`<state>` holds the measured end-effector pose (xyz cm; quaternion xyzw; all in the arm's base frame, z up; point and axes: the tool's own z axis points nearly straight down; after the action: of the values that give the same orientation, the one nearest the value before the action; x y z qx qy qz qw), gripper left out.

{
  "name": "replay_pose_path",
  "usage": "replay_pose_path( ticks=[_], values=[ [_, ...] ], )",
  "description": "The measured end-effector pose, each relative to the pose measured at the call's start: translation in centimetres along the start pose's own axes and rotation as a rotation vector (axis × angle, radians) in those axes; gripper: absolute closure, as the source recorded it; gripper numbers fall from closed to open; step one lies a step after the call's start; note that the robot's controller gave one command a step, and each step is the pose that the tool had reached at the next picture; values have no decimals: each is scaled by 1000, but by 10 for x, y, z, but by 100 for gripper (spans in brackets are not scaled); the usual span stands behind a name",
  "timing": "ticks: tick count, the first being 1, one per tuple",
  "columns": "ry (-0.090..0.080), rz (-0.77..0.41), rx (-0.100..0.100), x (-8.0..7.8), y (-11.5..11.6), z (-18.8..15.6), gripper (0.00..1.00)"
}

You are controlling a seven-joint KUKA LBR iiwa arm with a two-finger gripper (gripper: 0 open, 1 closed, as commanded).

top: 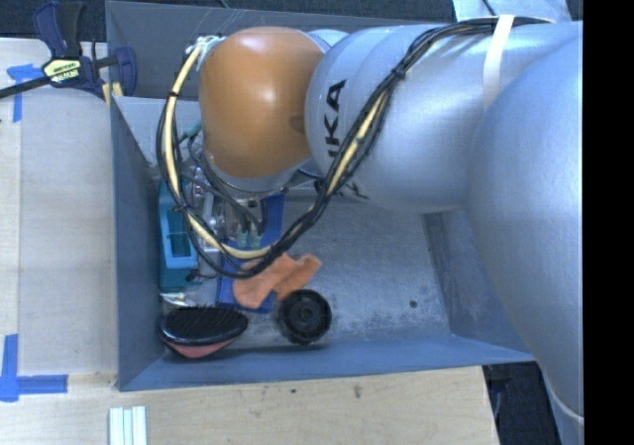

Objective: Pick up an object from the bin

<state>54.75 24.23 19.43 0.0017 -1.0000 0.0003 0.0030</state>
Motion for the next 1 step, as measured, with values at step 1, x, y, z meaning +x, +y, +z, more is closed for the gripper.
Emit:
replay_pose_path(
  ticks=[1],
  values=[
    [-8, 3, -2, -2, -1, -5, 0]
  ],
)
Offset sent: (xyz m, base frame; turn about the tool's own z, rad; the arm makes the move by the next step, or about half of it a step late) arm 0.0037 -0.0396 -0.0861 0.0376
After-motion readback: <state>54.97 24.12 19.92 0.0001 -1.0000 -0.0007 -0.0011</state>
